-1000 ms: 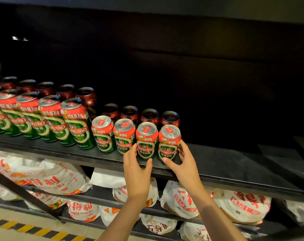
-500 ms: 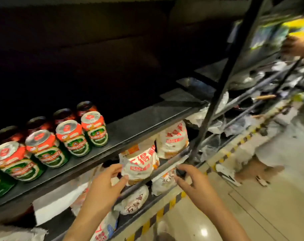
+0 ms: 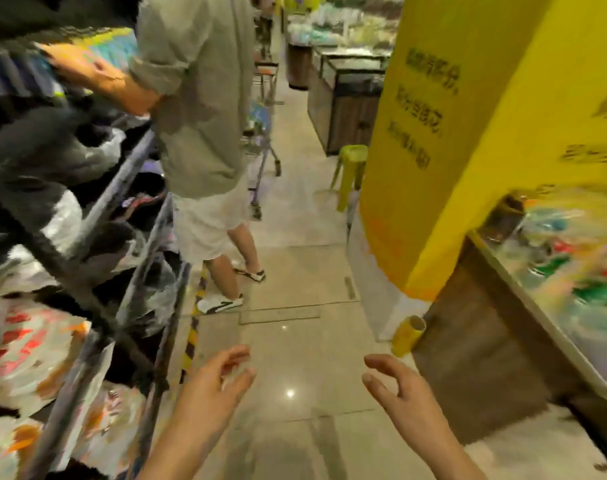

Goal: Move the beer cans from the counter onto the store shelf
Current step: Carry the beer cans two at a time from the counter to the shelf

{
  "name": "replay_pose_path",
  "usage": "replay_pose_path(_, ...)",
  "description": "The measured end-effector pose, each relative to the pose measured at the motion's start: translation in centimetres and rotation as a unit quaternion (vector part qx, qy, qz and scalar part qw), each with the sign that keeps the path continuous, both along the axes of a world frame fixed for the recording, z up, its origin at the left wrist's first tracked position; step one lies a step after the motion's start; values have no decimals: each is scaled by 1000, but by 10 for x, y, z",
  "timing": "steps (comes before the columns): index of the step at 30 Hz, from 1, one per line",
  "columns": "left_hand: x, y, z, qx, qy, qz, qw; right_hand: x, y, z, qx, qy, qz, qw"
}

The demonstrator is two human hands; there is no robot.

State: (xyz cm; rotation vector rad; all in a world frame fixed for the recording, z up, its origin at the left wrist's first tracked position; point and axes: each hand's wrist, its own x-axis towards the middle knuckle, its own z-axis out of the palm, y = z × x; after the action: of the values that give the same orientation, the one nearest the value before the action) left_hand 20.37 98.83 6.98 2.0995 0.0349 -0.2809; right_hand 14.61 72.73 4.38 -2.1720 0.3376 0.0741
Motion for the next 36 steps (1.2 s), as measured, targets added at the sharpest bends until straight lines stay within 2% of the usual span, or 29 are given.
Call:
replay_pose_path(5,0,-160,14,-31,-14,-154,988,-76,-115,7,6,-1,-152,988)
replay_pose_path(9,-21,-293,24,-86,-42,-248,964,-133,-202,15,5,-25,-294,955)
replay_pose_path(16,-61,-459,16,-139,29,-398,906,-202,-311,15,3,-48,-422,905)
replay_pose_path(24,-23,-597,-4,-145,39,-382,912,-177,-456,16,35,-86,-442,892)
replay_pose_path(31,4,-712,-7,-128,30,-357,925,-145,-568,22,15,-81,-392,916)
replay_pose_path(36,-1,-768,-9,-127,56,-346,928,-144,-635,6,46,-31,-360,931)
